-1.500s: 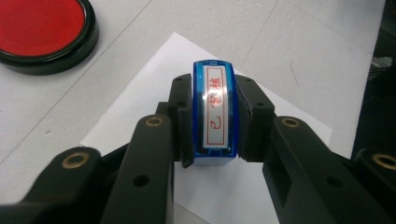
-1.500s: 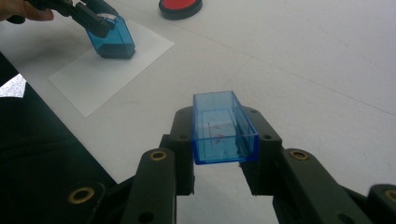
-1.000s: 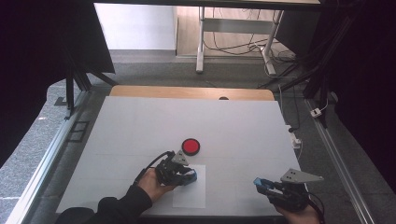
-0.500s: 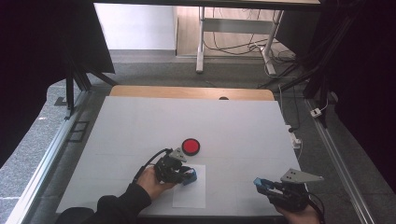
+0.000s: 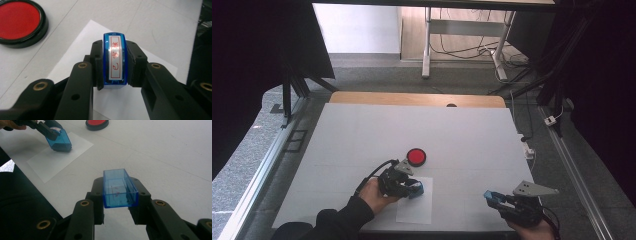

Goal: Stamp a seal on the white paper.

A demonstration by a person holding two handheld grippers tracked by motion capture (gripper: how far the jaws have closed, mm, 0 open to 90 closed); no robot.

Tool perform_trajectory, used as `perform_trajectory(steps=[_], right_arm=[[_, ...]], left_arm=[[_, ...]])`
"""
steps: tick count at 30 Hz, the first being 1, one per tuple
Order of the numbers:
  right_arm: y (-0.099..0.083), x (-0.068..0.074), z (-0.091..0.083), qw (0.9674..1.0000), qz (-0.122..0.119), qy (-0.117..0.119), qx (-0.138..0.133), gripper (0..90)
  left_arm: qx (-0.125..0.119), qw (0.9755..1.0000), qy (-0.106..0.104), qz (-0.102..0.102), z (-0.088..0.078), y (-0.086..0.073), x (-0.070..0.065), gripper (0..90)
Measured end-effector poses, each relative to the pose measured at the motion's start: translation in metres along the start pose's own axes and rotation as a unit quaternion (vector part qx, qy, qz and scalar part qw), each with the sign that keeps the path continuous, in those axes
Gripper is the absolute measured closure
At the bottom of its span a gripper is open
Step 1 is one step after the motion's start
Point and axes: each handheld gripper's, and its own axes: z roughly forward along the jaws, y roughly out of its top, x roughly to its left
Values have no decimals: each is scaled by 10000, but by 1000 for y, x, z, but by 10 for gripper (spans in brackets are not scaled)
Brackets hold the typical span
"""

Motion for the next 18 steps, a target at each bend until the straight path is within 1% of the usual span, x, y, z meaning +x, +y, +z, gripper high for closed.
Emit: perform_trajectory(steps=[4,6,8,12,18], right_arm=[[0,0,0,10000,1,-3,1,677],[0,0,0,10000,2,-3,1,677],[0,0,0,10000,2,-4,0,677],[0,0,0,10000,-10,-4,2,677],[0,0,0,10000,-19,-18,4,677]], left_arm=[[-70,10000,-10,45,-5,2,-2,704],[-146,9999,0,10,-7,2,-3,704],[-174,9998,-3,36,-10,2,-2,704],[-304,9995,-31,15,-18,3,-2,704],[-521,9985,-139,-24,-30,3,1,704]])
